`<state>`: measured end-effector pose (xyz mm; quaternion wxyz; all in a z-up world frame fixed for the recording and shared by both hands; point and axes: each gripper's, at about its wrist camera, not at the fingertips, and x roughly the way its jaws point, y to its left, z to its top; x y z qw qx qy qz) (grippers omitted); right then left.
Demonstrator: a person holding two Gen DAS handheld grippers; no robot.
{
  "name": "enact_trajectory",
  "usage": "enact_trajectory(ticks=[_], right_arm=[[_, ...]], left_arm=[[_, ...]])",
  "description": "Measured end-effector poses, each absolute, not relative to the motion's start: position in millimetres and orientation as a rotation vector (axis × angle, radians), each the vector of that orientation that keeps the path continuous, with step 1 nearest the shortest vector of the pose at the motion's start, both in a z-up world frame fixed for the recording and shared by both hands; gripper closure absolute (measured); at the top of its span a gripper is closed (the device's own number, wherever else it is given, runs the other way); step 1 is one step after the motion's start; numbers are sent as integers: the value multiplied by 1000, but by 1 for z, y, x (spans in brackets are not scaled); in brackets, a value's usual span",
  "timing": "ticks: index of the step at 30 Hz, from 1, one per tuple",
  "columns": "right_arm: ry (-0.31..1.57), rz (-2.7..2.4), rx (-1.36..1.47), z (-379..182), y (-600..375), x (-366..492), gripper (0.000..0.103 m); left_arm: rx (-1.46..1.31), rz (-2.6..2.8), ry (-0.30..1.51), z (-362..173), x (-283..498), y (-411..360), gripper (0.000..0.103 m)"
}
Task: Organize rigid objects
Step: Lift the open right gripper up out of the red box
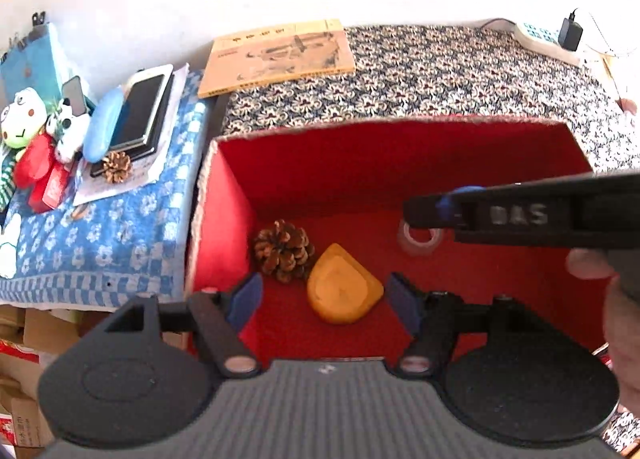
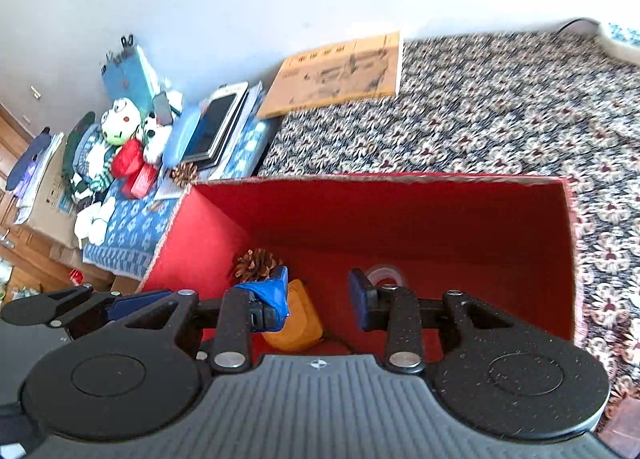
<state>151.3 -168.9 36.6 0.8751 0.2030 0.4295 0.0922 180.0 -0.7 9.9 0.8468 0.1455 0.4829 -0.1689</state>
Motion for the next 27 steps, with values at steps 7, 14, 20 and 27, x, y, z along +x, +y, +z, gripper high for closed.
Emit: enact_trajectory(ticks=[7,14,20,27], right_arm=[[829,122,349,46,-162,125,86],[754,44,361,49,-166,100,86],[707,-2,350,54,-164,82,86],[695,-29,340,57,-161,69,86]], left_arm=[[312,-356,981,19,167,-4,33],[317,-356,953,25,152,-5,32],[316,-351,934,30,140,-4,32],[334,-349,910,32,129,-3,31]])
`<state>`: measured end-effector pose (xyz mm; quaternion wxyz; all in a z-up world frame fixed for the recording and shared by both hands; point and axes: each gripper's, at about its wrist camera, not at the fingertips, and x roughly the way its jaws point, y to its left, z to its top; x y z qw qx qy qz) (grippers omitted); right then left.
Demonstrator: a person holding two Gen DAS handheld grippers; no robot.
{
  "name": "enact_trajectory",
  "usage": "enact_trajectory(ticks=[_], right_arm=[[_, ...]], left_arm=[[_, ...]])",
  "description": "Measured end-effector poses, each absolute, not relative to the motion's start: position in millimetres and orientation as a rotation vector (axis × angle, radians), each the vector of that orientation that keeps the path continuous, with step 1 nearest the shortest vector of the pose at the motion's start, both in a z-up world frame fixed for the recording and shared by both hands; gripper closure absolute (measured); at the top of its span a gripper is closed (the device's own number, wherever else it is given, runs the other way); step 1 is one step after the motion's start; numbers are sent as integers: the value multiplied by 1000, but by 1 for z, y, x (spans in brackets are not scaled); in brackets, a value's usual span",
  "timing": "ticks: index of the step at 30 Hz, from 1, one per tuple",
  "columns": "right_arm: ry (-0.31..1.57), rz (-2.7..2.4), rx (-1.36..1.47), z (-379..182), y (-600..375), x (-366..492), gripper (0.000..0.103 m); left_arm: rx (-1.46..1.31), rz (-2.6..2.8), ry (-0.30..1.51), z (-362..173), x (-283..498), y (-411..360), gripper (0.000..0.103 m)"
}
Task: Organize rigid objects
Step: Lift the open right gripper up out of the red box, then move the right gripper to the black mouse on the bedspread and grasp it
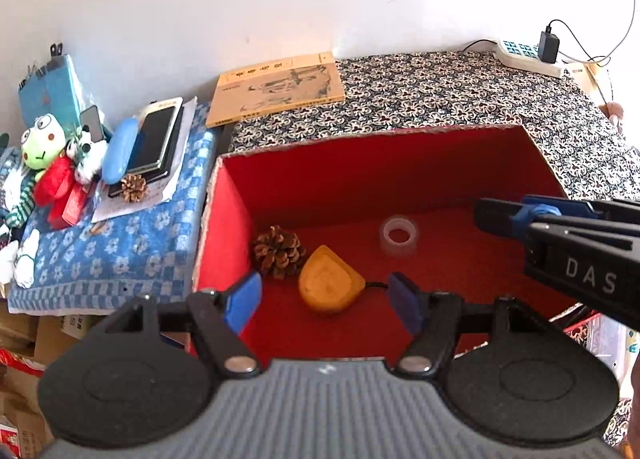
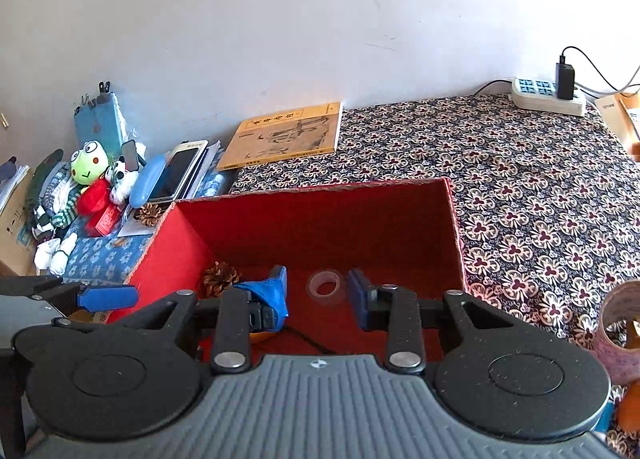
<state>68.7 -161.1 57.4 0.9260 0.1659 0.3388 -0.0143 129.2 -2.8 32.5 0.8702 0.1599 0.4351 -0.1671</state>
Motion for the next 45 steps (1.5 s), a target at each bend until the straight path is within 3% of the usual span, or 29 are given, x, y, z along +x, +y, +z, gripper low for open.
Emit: enact_trajectory(ticks=[45], right_arm=[[657,50,410,61,-137,10,86]], left_arm=[[329,-348,909,43,70,24,31]])
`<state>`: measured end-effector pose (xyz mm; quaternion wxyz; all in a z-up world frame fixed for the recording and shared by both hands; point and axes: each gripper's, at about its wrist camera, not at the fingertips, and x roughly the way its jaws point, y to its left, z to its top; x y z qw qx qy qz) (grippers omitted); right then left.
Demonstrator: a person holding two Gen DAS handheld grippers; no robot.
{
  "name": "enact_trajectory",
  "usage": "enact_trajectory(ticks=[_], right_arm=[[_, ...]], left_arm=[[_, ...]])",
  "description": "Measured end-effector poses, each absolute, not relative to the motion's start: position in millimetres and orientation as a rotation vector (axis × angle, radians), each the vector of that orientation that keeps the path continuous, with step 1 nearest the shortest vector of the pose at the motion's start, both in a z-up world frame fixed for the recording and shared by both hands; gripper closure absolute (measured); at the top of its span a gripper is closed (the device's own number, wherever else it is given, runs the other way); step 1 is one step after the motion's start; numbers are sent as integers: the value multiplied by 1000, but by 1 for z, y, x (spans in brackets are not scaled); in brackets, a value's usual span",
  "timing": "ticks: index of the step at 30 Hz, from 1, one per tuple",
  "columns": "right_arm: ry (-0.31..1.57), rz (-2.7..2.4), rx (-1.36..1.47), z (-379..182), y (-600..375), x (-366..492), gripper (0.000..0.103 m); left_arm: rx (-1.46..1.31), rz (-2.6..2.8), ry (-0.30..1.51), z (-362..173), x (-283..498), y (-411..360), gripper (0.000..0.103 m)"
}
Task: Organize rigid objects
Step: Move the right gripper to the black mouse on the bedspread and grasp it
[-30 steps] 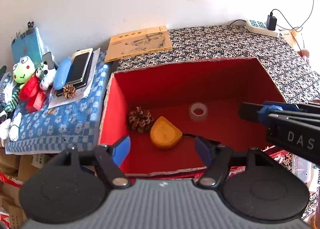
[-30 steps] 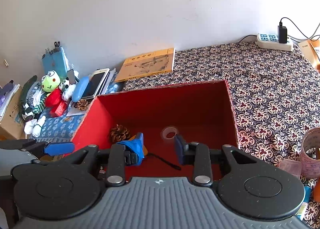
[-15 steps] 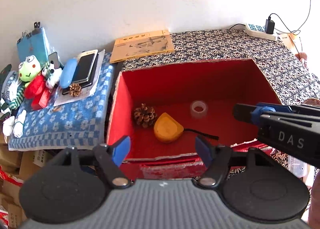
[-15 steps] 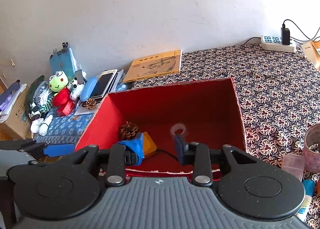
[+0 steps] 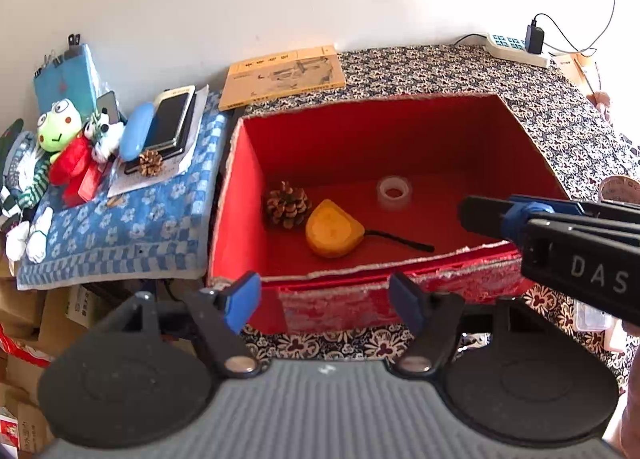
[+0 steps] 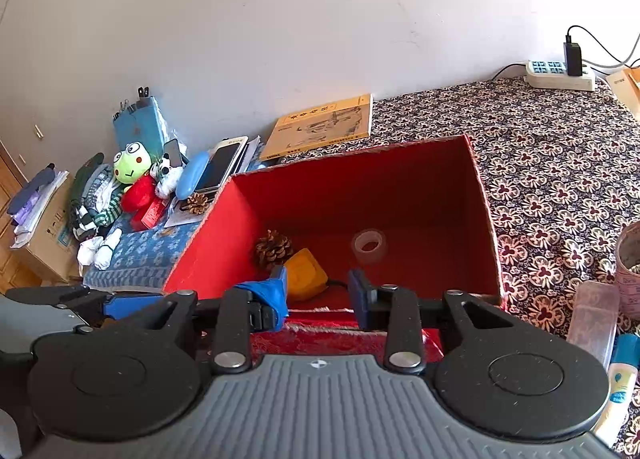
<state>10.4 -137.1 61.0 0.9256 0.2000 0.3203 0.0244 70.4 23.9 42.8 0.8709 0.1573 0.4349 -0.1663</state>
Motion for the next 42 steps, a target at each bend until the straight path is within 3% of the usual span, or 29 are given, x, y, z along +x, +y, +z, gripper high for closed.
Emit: enact_trajectory(ticks=[12,30,42], right_arm=[[702,94,439,46,-141,-3,86],[1043,120,619,-37,-155,-17,86],[1103,154,633,-53,-155,-22,86]], left_arm=[[324,-375,943,28,59,26,31],[288,-574,1157,-49,30,34,30],[208,-734,1215,-79,7,22,30]])
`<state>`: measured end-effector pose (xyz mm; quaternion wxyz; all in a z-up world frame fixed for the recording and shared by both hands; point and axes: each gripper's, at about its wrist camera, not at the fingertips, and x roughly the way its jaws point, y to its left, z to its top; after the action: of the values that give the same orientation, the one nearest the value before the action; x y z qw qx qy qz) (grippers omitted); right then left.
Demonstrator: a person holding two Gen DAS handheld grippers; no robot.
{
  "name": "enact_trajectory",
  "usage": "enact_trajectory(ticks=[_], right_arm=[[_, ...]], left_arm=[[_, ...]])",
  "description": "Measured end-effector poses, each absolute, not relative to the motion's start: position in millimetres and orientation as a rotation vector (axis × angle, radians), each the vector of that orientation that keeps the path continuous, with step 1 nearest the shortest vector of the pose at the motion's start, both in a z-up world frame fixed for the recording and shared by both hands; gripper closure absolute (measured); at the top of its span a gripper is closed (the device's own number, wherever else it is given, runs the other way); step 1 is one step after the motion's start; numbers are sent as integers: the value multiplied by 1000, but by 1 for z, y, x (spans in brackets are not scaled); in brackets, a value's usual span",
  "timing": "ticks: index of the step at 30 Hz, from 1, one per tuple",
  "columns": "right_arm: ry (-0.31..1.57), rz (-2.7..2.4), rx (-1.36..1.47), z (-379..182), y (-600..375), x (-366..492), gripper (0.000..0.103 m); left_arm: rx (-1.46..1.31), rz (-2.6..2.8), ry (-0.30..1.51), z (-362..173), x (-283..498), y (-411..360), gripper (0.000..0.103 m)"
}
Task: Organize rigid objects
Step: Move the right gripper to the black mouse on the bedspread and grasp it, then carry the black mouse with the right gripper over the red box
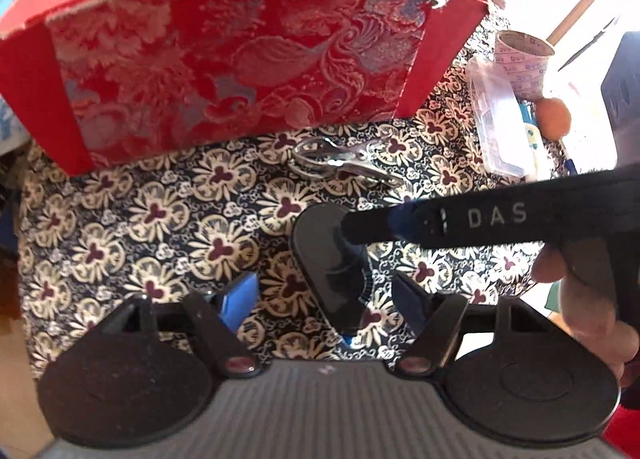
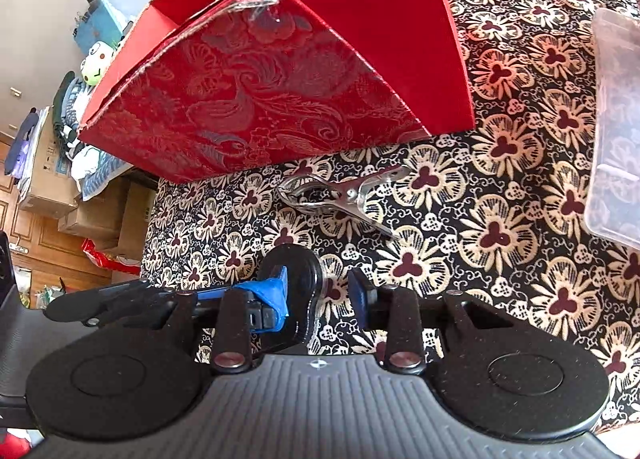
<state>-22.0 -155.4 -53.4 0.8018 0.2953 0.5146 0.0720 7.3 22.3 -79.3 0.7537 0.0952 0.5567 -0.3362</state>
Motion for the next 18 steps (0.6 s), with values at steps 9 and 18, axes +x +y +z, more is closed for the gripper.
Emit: enact_trajectory(ticks=[9,18], right_arm=[[1087,217,601,-56,-138,-14,86],[1066,228,573,-56,-137,-14,89]], left_arm=[[185,-753,1221,-90,11,17,54],[130,-727,1199,-91,16,21,64]])
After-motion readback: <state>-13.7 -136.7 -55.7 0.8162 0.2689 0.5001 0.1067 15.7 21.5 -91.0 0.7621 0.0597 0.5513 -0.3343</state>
